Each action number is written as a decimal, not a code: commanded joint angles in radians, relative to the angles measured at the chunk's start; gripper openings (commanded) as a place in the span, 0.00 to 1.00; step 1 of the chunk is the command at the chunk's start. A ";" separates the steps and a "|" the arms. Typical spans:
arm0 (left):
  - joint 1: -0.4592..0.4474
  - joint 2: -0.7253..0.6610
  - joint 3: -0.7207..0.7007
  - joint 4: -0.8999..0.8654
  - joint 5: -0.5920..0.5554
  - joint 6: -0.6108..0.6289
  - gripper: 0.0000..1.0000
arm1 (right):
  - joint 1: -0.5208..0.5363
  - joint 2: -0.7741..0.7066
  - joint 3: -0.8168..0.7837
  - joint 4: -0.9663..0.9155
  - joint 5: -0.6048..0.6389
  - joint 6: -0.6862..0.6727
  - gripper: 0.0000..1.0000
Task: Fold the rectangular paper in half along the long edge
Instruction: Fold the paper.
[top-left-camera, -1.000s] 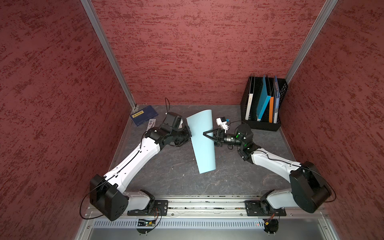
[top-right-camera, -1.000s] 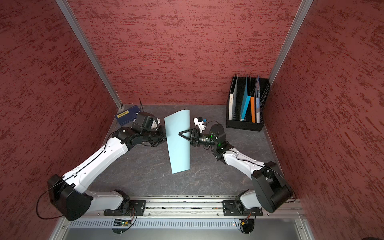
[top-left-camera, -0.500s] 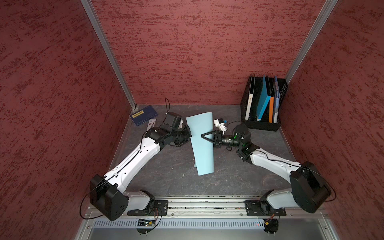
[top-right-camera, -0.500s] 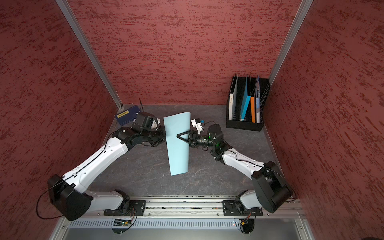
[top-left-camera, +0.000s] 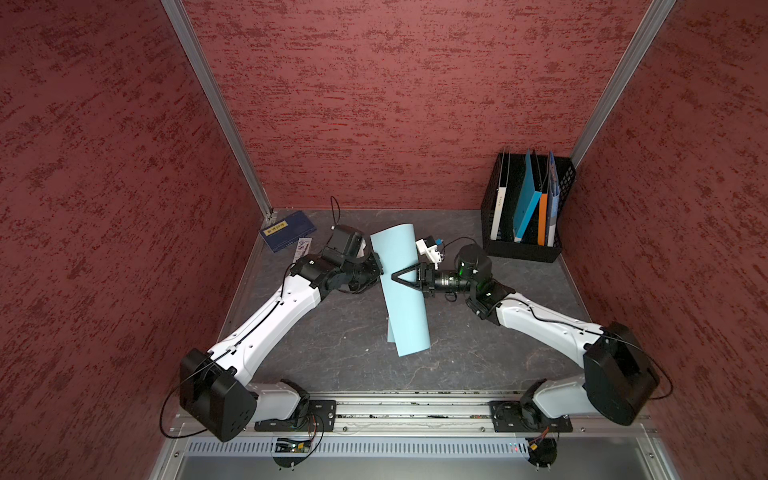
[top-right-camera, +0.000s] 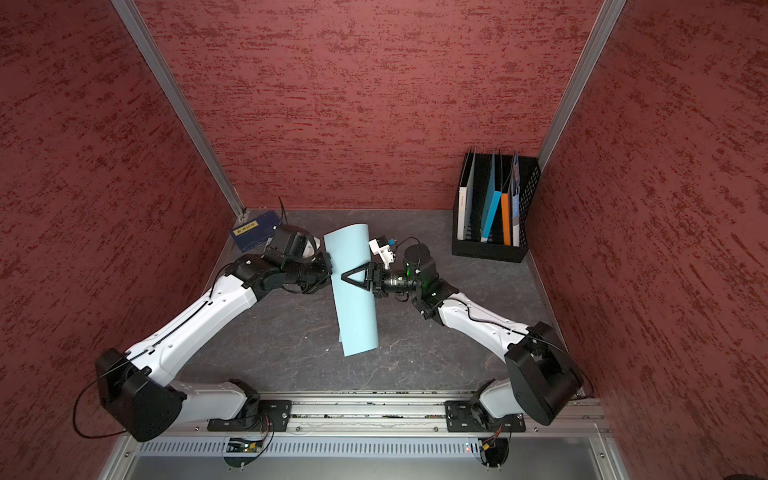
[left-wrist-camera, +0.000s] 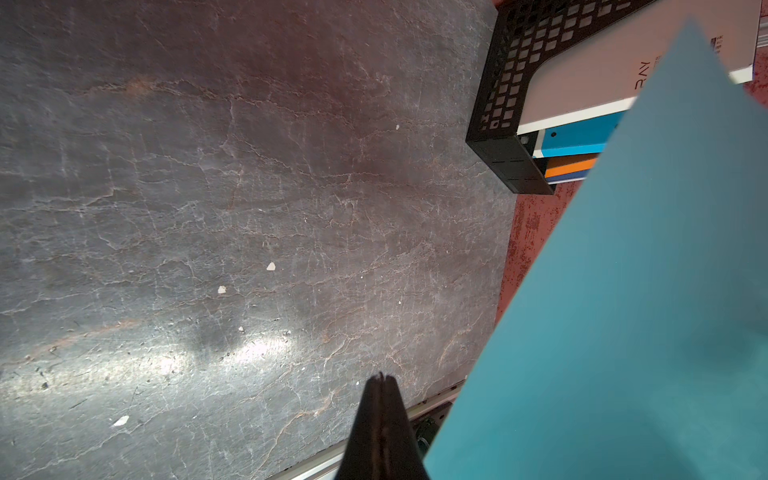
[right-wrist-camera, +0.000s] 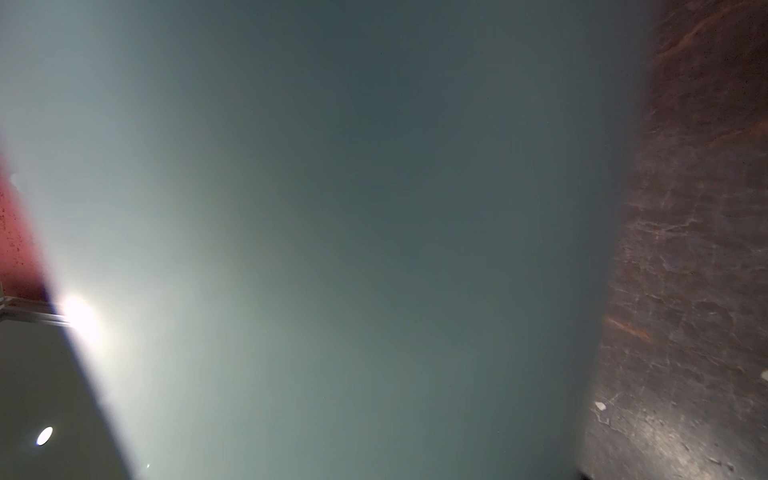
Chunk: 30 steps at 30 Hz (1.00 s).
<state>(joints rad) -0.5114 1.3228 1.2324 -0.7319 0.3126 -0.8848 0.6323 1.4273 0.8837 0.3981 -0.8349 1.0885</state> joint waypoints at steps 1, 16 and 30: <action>0.001 0.009 -0.010 0.031 0.007 0.014 0.00 | 0.006 0.012 0.014 -0.041 -0.018 -0.038 0.69; -0.001 0.022 -0.022 0.060 0.016 0.013 0.00 | 0.012 0.001 0.021 0.041 -0.075 0.045 0.58; 0.034 -0.054 -0.054 0.224 0.039 0.028 0.05 | 0.010 -0.020 0.042 0.120 -0.112 0.142 0.53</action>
<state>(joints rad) -0.4866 1.3006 1.1633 -0.5625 0.3393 -0.8818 0.6388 1.4288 0.8906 0.4763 -0.9230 1.2133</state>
